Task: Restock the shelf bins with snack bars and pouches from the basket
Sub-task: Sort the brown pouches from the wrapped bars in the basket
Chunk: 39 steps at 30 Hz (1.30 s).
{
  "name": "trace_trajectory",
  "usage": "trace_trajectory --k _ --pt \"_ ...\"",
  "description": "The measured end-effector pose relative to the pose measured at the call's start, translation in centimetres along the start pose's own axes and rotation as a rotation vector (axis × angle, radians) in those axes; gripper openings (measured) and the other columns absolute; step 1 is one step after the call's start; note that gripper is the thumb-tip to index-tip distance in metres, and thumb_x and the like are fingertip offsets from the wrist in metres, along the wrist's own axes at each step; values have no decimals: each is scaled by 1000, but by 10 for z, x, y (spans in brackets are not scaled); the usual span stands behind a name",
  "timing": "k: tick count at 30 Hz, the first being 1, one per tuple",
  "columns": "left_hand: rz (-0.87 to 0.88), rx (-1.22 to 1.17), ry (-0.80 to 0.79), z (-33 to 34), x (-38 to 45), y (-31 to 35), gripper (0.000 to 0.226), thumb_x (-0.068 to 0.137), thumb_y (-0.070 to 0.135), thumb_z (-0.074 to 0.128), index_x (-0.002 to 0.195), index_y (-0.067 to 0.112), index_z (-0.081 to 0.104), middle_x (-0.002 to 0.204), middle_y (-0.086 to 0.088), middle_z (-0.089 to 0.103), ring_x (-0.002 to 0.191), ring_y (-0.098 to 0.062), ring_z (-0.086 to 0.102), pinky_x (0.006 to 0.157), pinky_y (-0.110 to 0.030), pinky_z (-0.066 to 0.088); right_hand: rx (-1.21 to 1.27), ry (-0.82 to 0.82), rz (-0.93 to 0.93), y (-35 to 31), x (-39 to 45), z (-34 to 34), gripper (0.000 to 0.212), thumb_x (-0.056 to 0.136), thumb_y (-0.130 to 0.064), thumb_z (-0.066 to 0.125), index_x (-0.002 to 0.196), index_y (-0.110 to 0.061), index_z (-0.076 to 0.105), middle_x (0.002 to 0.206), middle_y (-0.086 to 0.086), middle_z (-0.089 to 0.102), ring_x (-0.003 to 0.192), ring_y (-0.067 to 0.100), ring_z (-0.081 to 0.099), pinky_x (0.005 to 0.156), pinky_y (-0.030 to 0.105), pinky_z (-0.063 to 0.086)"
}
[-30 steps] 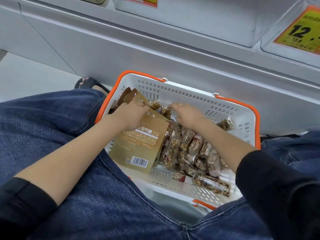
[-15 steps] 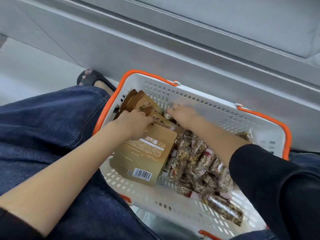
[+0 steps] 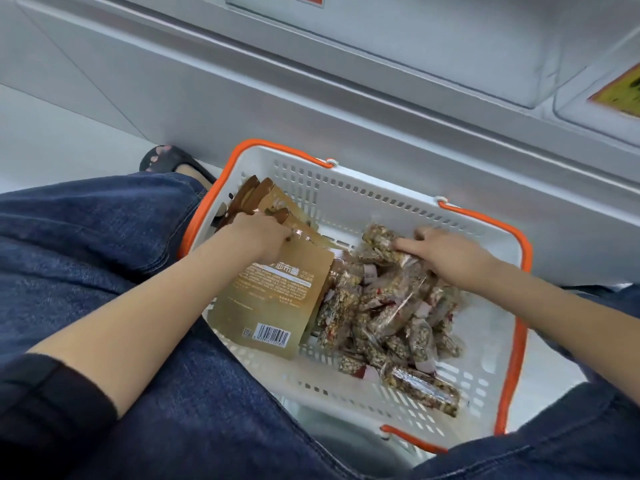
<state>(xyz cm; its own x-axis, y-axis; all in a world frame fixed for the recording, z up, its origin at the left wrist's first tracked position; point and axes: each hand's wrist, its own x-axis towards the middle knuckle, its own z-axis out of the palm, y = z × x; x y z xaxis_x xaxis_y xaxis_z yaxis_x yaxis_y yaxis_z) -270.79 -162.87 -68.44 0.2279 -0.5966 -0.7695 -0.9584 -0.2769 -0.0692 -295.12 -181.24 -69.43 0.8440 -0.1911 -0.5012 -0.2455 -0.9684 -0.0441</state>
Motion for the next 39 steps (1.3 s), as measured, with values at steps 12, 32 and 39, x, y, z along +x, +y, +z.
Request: trace_trajectory --k 12,32,39 --pt "2 -4 115 10 -2 9 56 93 24 51 144 25 29 138 -8 45 125 -29 44 98 -44 40 126 -389 232 -37 -93 30 59 93 -32 51 140 -53 23 160 8 1 136 39 28 91 44 44" --pt "181 -272 549 -13 -4 20 33 93 20 51 125 19 56 130 -3 56 116 -23 51 98 -42 44 538 341 1062 -40 -124 77 80 95 -29 50 153 -23 -5 160 12 7 143 44 11 111 60 16" --pt "197 -323 514 1 -17 22 28 93 16 54 118 24 62 125 2 60 110 -19 55 93 -36 48 1056 641 1103 -32 -124 93 49 98 -18 44 142 -33 27 120 10 61 89 38 62 76 53 54"
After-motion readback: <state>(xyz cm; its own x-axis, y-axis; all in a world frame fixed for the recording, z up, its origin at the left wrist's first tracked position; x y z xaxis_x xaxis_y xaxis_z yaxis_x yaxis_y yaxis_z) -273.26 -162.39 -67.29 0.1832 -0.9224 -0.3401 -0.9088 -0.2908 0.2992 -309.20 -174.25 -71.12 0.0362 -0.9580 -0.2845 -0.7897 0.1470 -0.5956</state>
